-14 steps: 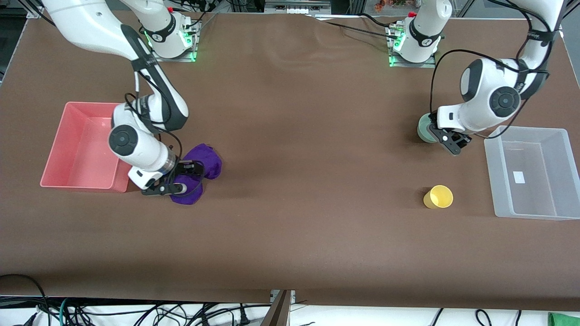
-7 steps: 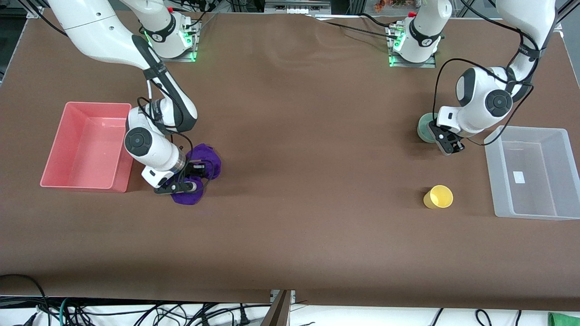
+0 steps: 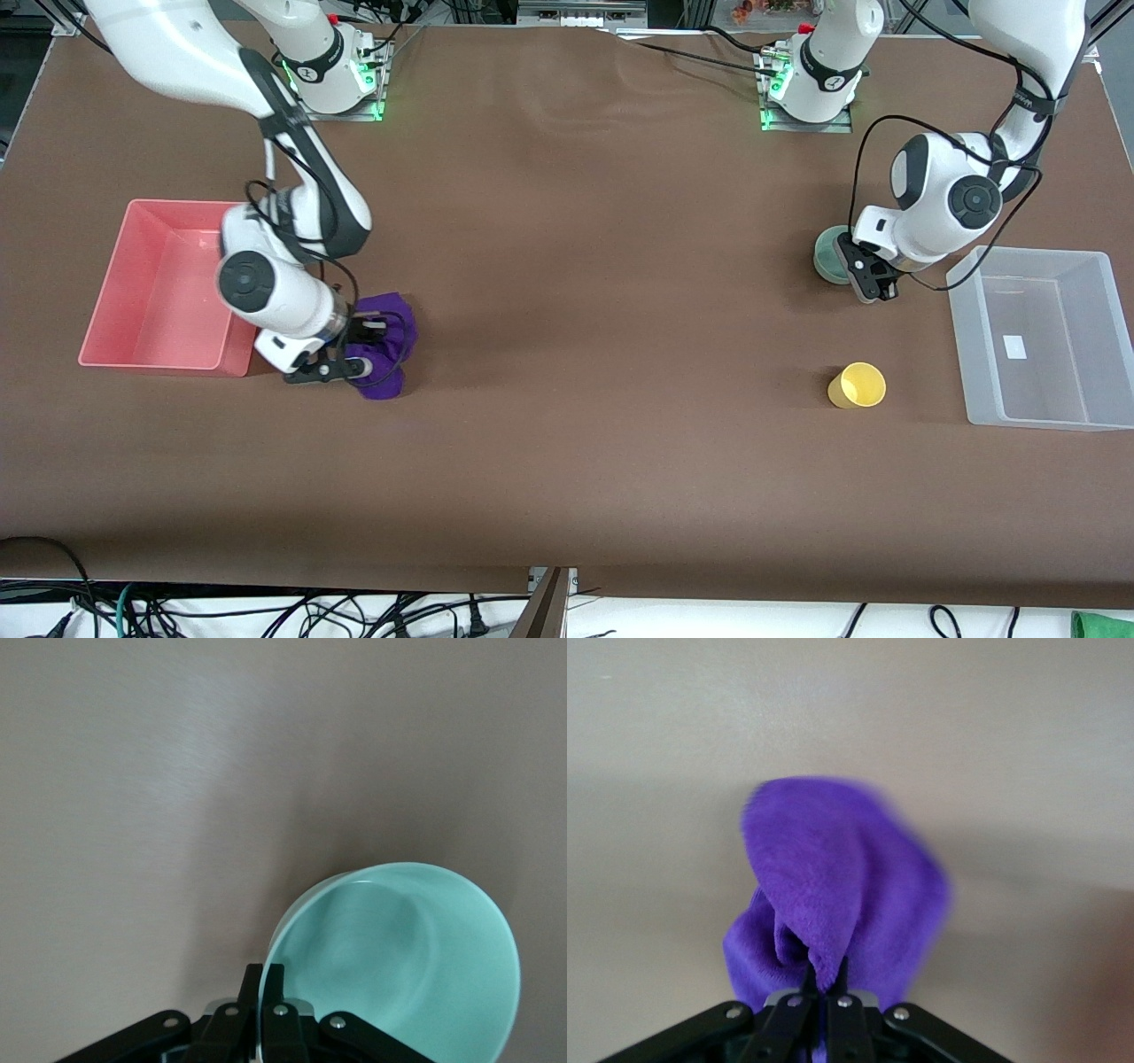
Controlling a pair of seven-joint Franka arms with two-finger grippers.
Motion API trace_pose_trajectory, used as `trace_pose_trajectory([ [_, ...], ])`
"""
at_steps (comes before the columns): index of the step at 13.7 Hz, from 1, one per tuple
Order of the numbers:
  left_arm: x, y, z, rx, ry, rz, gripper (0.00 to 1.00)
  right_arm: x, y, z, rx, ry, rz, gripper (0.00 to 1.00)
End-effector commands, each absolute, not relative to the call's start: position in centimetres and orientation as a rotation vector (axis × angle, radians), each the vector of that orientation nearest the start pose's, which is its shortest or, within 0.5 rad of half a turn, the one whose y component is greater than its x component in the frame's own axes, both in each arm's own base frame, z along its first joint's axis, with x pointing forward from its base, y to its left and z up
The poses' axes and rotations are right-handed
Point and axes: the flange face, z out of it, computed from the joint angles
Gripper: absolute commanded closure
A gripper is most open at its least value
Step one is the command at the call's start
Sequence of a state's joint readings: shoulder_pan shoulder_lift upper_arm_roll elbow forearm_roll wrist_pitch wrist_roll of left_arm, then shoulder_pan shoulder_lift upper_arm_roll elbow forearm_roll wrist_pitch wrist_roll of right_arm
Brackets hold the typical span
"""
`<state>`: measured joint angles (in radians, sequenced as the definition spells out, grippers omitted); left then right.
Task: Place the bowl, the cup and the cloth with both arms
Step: 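Drop the cloth into the pink bin while the left gripper lowers the bowl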
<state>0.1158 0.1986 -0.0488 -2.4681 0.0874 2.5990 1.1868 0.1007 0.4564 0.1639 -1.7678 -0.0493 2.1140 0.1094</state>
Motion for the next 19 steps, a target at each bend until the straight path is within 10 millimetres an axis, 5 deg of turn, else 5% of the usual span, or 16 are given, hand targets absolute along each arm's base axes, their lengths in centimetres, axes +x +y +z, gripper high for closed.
trace_pose_trajectory([
  [1,49.8,3.5,27.1,-2.576,1.792,0.182,1.0,62.8,10.2,38.1,-3.119,-0.368,0.325,1.0],
  [4,54.7,5.6,34.1,-2.638,1.758,0.332,1.0,61.9,1.4,42.1,-3.102,-0.377,0.54,1.0],
  [5,56.2,7.5,35.8,-2.669,1.717,0.348,1.0,61.6,-1.8,42.0,-3.092,-0.375,0.575,1.0],
  [8,60.7,17.2,38.9,-2.683,1.679,0.268,1.0,59.8,-10.3,39.7,-3.055,-0.356,0.651,1.0],
  [10,62.5,24.8,38.2,-2.671,1.649,0.241,1.0,58.7,-12.1,37.5,-3.046,-0.311,0.69,1.0],
  [13,63.4,33.6,34.3,-2.649,1.698,0.217,1.0,56.2,-14.8,31.8,-3.044,-0.239,0.713,1.0],
  [15,62.7,36.7,29.9,-2.694,1.673,0.223,1.0,54.4,-15.9,28.4,-3.053,-0.215,0.693,1.0],
  [17,62.5,37.3,26.5,-2.687,1.672,0.221,1.0,53.5,-16.6,26.5,-3.069,-0.2,0.659,1.0],
  [18,62.3,37.2,24.7,-2.7,1.683,0.232,1.0,53.3,-16.8,25.9,-3.076,-0.196,0.642,0.82],
  [19,62.2,37.1,23.3,-2.712,1.688,0.237,1.0,53.4,-16.9,26.0,-3.078,-0.188,0.63,0.21],
])
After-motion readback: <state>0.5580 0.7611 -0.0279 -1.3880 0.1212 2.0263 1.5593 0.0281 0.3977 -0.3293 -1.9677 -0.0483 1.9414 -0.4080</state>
